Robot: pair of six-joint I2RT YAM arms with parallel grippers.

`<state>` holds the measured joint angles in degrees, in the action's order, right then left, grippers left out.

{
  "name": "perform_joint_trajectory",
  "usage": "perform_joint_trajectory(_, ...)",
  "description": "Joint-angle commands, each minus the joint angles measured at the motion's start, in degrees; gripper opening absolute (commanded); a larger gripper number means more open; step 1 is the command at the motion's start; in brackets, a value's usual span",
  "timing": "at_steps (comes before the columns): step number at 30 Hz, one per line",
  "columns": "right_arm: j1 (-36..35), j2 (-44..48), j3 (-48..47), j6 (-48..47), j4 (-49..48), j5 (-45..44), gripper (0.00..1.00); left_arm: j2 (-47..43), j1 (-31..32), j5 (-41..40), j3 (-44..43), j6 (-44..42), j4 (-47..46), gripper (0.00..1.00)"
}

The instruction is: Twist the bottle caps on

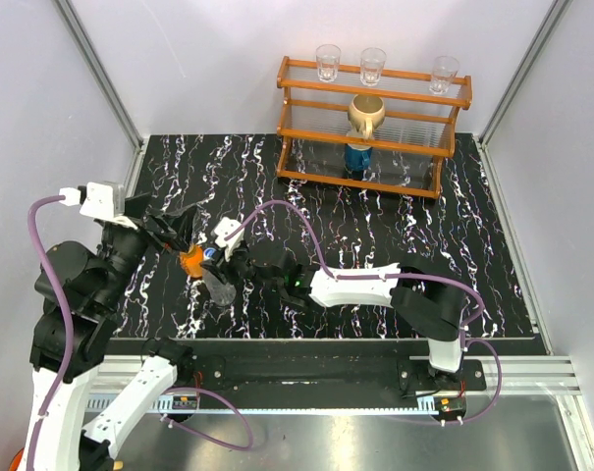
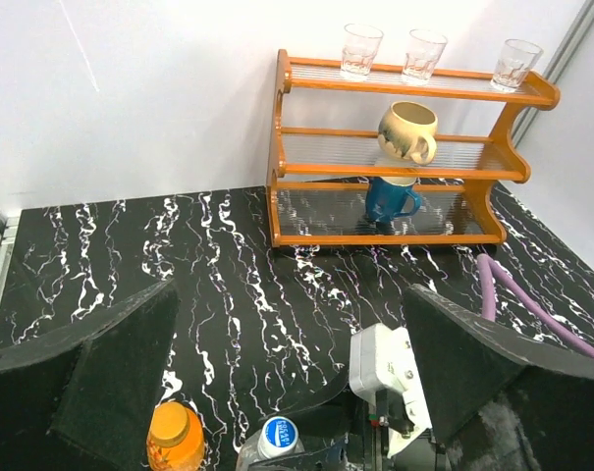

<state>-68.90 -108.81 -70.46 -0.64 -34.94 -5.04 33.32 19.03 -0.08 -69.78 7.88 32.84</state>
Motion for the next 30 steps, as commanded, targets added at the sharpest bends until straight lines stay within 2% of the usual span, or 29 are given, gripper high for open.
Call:
perform_joint_trajectory(1,-0.3,0.5,0.1,-0.4,-1.1,-1.4,0.33,0.4,-0.2,-4.0,-0.9,0.6,-2.7,0.99)
perform_joint_trajectory(5,-0.3,0.5,-0.6,-1.4,0.6,-1.3,0.43,1.7,-0.3,-4.7,-0.9,0.6,-1.5,0.99)
perform_joint_trajectory(6,-0.3,0.5,-1.0,-1.6,1.3,-1.2,0.53,1.9,-0.2,-4.8,-0.8,0.7,-1.4,0.99)
perform_joint_trajectory(8,-0.4,0.4,-2.0,-2.7,3.2,-0.7,0.62,2.0,-0.3,-5.0,-0.5,0.7,-1.5,0.99)
perform_joint_trajectory(9,-0.4,0.4,-2.3,-3.1,3.9,-0.5,0.73,2.0,-0.3,-5.1,-0.4,0.7,-1.5,0.99)
perform_joint_trajectory(11,-0.7,0.7,-3.3,-4.4,5.3,-0.5,0.88,2.1,-0.3,-5.3,-0.3,0.7,-1.5,0.99)
perform_joint_trajectory(12,-0.7,1.0,-3.6,-4.7,5.6,-0.5,0.99,2.2,-0.3,-5.4,-0.3,0.7,-1.5,0.99)
perform_joint_trajectory(24,-1.2,4.2,-8.1,-9.2,11.0,-0.1,1.0,2.7,-0.3,-4.8,0.8,0.9,-1.5,0.99)
perform_joint_trajectory(30,-1.7,9.0,-12.0,-9.9,20.1,0.1,1.0,3.4,-0.2,-5.0,2.4,0.8,-1.4,0.99)
